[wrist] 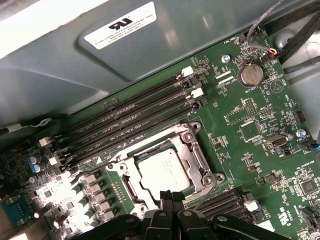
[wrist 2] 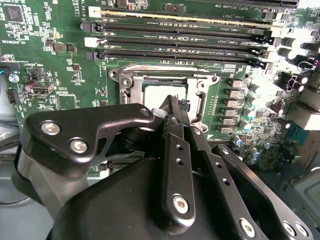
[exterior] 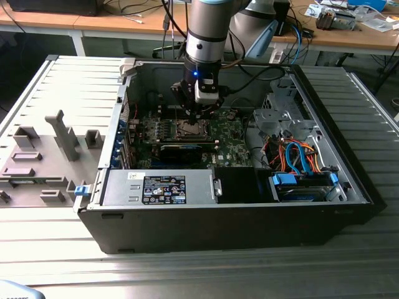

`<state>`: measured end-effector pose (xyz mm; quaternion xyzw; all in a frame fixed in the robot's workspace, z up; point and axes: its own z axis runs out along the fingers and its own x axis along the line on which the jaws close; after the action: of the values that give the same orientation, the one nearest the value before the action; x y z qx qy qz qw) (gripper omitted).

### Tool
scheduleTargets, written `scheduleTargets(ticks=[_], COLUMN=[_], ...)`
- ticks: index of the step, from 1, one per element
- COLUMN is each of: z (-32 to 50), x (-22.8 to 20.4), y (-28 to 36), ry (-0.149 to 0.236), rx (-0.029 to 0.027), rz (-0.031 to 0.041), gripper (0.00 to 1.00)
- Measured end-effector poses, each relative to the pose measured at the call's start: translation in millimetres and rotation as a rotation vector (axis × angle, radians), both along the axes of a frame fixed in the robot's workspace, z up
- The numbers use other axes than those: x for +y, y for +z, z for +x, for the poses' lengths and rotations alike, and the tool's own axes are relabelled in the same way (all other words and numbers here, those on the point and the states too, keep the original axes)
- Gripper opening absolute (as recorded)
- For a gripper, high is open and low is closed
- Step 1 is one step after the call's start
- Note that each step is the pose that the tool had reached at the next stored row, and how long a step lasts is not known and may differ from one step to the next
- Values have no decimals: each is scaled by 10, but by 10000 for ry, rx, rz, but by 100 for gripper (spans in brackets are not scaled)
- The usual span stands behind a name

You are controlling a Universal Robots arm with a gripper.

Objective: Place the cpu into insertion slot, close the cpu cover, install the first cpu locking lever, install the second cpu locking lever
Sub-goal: 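Install the first cpu locking lever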

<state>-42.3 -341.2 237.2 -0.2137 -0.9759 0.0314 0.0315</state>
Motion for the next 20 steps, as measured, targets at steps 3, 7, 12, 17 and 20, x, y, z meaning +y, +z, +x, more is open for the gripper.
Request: scheduleTargets(ticks=[3, 7, 12, 17, 20], z=[0, 0, 0, 0, 0], x=[0, 0, 0, 0, 0], y=[0, 0, 0, 0, 0], ry=[89, 287, 475, 626, 735], rx=[0, 0, 0, 0, 0], rz=[0, 0, -1, 0, 0], gripper=[11, 11, 11, 11, 11])
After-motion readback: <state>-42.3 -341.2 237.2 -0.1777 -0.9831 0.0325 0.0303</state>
